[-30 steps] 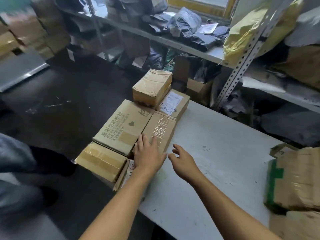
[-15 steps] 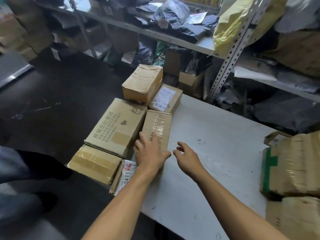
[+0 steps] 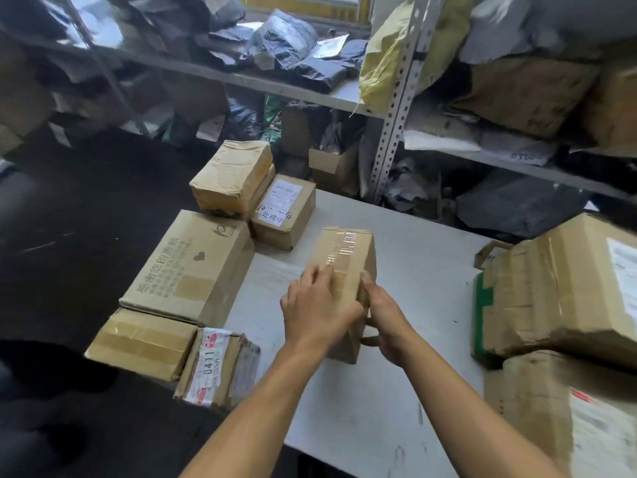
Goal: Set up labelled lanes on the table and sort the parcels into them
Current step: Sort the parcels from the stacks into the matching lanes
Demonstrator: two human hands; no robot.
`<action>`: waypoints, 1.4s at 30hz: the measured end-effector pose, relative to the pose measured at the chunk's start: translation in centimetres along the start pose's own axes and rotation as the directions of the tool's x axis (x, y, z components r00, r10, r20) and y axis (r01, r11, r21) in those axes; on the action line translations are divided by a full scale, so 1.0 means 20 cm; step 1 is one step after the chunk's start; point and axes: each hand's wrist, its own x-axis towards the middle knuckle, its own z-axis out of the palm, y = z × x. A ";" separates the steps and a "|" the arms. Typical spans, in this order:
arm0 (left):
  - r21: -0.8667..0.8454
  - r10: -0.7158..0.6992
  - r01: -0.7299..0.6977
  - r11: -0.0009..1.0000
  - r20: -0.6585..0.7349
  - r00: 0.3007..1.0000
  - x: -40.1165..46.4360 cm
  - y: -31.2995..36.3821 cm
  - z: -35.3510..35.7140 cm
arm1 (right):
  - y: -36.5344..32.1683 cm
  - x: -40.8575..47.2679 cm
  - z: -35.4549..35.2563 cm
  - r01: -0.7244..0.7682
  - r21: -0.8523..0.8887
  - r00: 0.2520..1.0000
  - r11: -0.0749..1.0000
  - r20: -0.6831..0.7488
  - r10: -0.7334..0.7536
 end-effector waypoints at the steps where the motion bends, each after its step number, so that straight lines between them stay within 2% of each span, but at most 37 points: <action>1: 0.053 0.048 -0.047 0.997 -0.016 0.999 -0.03 0.03 0.04 | -0.01 -0.02 -0.02 -0.022 0.015 1.000 1.000 0.013 0.022; 4: 0.075 0.126 -0.125 0.989 -0.011 0.992 -0.10 0.09 0.17 | 0.03 -0.03 -0.12 -0.047 0.023 0.999 0.999 -0.004 0.047; 6: 0.054 0.130 -0.135 0.989 0.088 0.988 -0.11 0.10 0.24 | 0.11 -0.04 -0.18 -0.041 0.047 0.999 0.998 -0.029 0.042; 8: -0.045 0.120 -0.114 0.992 0.181 0.976 -0.13 0.09 0.29 | 0.17 -0.04 -0.24 -0.023 0.062 0.998 0.998 -0.053 0.026; 11: -0.250 0.136 -0.089 0.964 0.175 0.975 -0.18 0.05 0.35 | 0.22 -0.05 -0.30 0.041 0.040 0.994 0.998 -0.107 -0.036; 13: -0.304 0.132 -0.087 0.949 0.133 0.982 -0.20 0.03 0.38 | 0.23 -0.05 -0.31 0.088 -0.085 0.984 0.992 -0.149 -0.100; 15: -0.395 0.029 0.015 0.919 0.105 0.994 -0.18 0.01 0.40 | 0.21 -0.06 -0.30 0.113 -0.302 0.956 0.946 -0.227 -0.187; 18: -0.593 -0.161 0.222 0.774 0.155 0.975 -0.13 -0.03 0.40 | 0.17 -0.07 -0.22 0.103 -0.550 0.909 0.829 -0.286 -0.303; 20: -0.639 -0.215 0.291 0.712 0.196 0.957 -0.09 -0.07 0.38 | 0.16 -0.07 -0.15 0.042 -0.659 0.916 0.751 -0.276 -0.292; 25: -0.639 -0.275 0.371 0.674 0.249 0.929 -0.03 -0.21 0.35 | 0.12 -0.03 -0.02 -0.166 -0.730 0.923 0.663 -0.352 -0.156; 28: -0.643 -0.297 0.418 0.642 0.294 0.908 -0.02 -0.26 0.37 | 0.13 -0.01 0.03 -0.227 -0.768 0.908 0.599 -0.389 -0.155; 32: -0.627 -0.270 0.419 0.657 0.322 0.907 0.00 -0.29 0.39 | 0.13 0.00 0.05 -0.250 -0.753 0.881 0.609 -0.438 -0.179; 36: -0.600 -0.254 0.407 0.689 0.325 0.911 0.02 -0.28 0.39 | 0.13 -0.03 0.01 -0.201 -0.737 0.876 0.645 -0.430 -0.219; 39: -0.597 -0.224 0.397 0.697 0.344 0.912 0.03 -0.27 0.38 | 0.12 -0.05 -0.12 -0.040 -0.626 0.894 0.779 -0.370 -0.252; 42: -0.653 -0.145 0.383 0.653 0.389 0.910 0.04 -0.25 0.36 | 0.12 -0.09 -0.23 0.145 -0.360 0.916 0.922 -0.304 -0.262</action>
